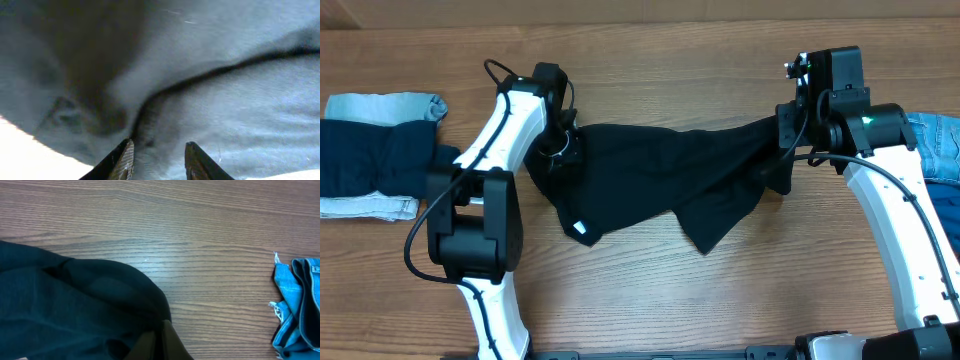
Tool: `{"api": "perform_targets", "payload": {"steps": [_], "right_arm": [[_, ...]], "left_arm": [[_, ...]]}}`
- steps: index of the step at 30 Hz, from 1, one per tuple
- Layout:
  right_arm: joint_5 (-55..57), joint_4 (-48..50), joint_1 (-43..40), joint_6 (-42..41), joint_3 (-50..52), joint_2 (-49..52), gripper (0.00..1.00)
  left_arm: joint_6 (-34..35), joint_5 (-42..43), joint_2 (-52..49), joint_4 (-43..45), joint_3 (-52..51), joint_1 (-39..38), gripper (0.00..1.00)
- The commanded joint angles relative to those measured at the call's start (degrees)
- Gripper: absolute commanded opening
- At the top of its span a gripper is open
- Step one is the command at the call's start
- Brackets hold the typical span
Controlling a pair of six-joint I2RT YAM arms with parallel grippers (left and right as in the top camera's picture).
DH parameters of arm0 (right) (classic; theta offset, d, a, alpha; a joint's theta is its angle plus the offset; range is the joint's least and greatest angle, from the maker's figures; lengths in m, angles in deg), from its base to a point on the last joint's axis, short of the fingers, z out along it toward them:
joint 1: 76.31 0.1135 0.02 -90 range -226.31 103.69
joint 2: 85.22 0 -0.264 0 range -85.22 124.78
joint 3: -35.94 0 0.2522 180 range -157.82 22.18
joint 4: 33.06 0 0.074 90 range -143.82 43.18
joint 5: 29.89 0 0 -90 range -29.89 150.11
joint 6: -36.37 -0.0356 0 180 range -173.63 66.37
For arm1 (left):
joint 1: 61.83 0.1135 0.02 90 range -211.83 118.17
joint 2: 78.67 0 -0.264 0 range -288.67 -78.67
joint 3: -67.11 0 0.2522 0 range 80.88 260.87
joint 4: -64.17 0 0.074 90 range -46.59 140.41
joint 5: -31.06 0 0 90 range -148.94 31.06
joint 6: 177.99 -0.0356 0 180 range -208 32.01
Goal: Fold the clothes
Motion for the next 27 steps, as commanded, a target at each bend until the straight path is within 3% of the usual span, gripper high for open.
{"api": "perform_targets", "payload": {"steps": [1,5,11,13,15,19,27], "right_arm": [[0.0,0.26,-0.2,-0.42,-0.74,-0.96,0.04],[0.0,0.09,-0.2,-0.44,-0.74,-0.96,0.04],[0.02,0.11,-0.2,-0.42,-0.74,-0.96,0.04],[0.02,0.11,-0.2,-0.44,-0.74,-0.96,0.04],[0.02,0.11,-0.2,-0.44,-0.74,-0.96,0.04],[0.02,0.09,-0.2,-0.44,-0.74,-0.96,0.04],[0.02,0.11,-0.2,-0.42,-0.74,-0.96,0.04]], "left_arm": [[-2.19,-1.44,-0.52,0.63,-0.66,1.36,0.4],[-3.06,4.04,-0.52,3.28,-2.32,0.39,0.42],[-2.54,4.9,-0.52,6.12,-8.33,-2.25,0.41],[-2.56,5.42,-0.52,5.97,-8.57,-2.25,0.34],[-2.56,6.91,-0.24,5.84,-7.89,-2.05,0.21],[-2.58,6.03,0.81,0.76,-1.66,-0.42,0.11],[-2.67,1.7,4.07,-10.47,18.64,2.99,0.09]]}}
